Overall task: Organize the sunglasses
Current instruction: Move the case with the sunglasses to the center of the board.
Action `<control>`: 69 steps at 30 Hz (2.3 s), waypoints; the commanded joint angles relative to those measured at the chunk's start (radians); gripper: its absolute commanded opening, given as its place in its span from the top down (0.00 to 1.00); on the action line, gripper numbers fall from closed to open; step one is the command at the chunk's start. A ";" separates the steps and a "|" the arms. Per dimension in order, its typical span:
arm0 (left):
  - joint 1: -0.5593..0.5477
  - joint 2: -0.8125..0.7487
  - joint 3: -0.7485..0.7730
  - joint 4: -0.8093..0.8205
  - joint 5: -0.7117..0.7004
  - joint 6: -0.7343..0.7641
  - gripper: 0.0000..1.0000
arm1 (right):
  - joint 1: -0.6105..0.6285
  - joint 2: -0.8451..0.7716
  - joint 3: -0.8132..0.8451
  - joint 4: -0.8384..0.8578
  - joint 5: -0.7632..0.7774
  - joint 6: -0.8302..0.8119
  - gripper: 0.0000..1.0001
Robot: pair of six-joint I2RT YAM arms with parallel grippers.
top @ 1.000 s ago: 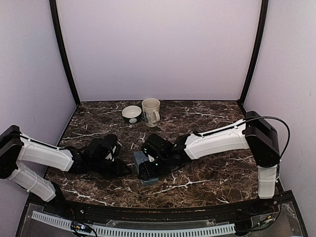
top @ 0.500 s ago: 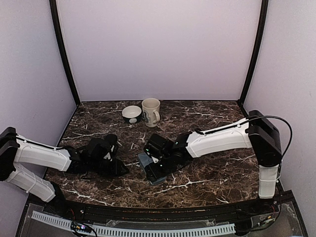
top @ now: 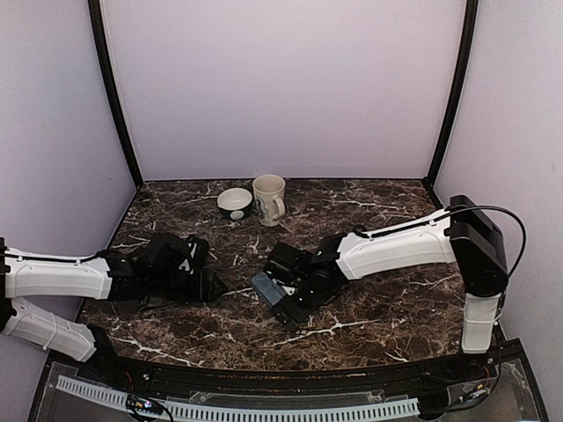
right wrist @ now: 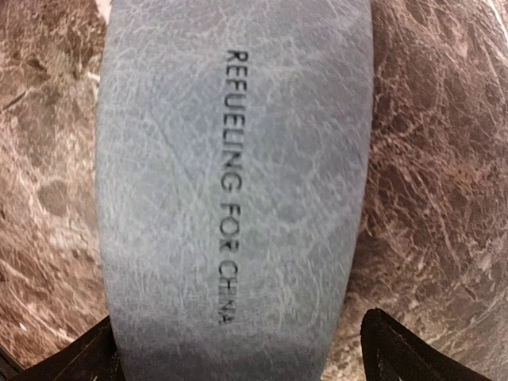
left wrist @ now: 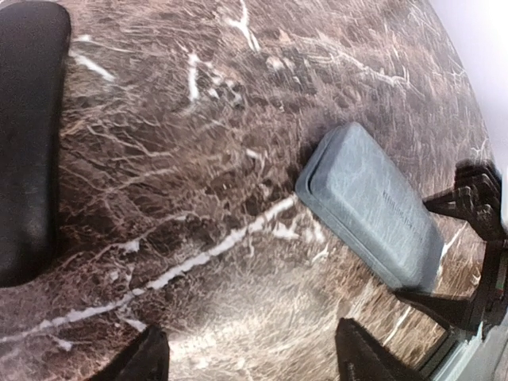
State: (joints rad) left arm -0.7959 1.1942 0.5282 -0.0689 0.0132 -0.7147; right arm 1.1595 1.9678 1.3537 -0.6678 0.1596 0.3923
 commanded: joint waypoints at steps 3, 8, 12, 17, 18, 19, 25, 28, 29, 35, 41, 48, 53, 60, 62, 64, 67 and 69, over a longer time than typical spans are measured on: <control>0.038 -0.042 0.059 -0.092 -0.068 0.051 0.17 | 0.002 -0.134 -0.084 0.044 0.029 -0.018 0.00; 0.102 0.010 0.104 -0.069 -0.021 0.083 0.17 | 0.002 -0.232 -0.168 0.119 0.030 0.026 0.00; 0.117 0.076 0.159 -0.039 0.014 0.105 0.17 | 0.001 -0.318 -0.263 0.200 0.027 0.068 0.00; 0.127 0.152 0.193 0.032 0.072 0.101 0.17 | 0.003 -0.334 -0.270 0.224 0.030 0.093 0.00; 0.130 0.166 0.193 0.047 0.084 0.098 0.17 | 0.004 -0.326 -0.264 0.225 0.029 0.094 0.00; 0.131 0.181 0.193 0.058 0.090 0.096 0.17 | 0.007 -0.315 -0.258 0.228 0.031 0.091 0.00; 0.138 0.261 0.195 0.098 0.134 0.080 0.17 | 0.027 -0.194 -0.141 0.184 0.091 0.056 0.00; 0.138 0.258 0.170 0.132 0.136 0.071 0.17 | 0.029 -0.125 -0.071 0.159 0.113 0.032 0.00; 0.139 0.255 0.163 0.140 0.141 0.070 0.17 | 0.029 -0.105 -0.048 0.147 0.123 0.026 0.00; 0.139 0.233 0.144 0.144 0.185 0.070 0.17 | 0.031 0.028 0.084 0.079 0.149 -0.027 0.00; 0.139 0.192 0.112 0.152 0.165 0.078 0.17 | 0.040 0.107 0.152 0.039 0.162 -0.047 0.06; 0.139 0.175 0.098 0.156 0.173 0.082 0.17 | 0.064 0.169 0.212 -0.031 0.240 -0.064 0.20; 0.139 0.201 0.101 0.158 0.197 0.080 0.17 | 0.071 0.180 0.227 -0.065 0.283 -0.075 0.28; 0.138 0.213 0.055 0.217 0.200 0.056 0.18 | 0.077 0.129 0.146 -0.011 0.277 -0.160 0.16; 0.137 0.227 0.052 0.229 0.207 0.054 0.18 | 0.075 0.109 0.114 0.019 0.268 -0.189 0.08; 0.135 0.241 0.053 0.230 0.209 0.058 0.18 | 0.070 0.094 0.093 0.034 0.250 -0.205 0.03; 0.127 0.261 0.054 0.239 0.213 0.063 0.18 | 0.055 0.070 0.063 0.064 0.206 -0.207 0.00; 0.121 0.274 0.062 0.247 0.221 0.065 0.18 | 0.043 0.044 0.038 0.088 0.172 -0.188 0.00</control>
State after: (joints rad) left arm -0.6659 1.4498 0.5934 0.1425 0.2131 -0.6510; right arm 1.2209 2.0560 1.4471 -0.6079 0.4026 0.2134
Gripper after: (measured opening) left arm 0.824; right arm 0.999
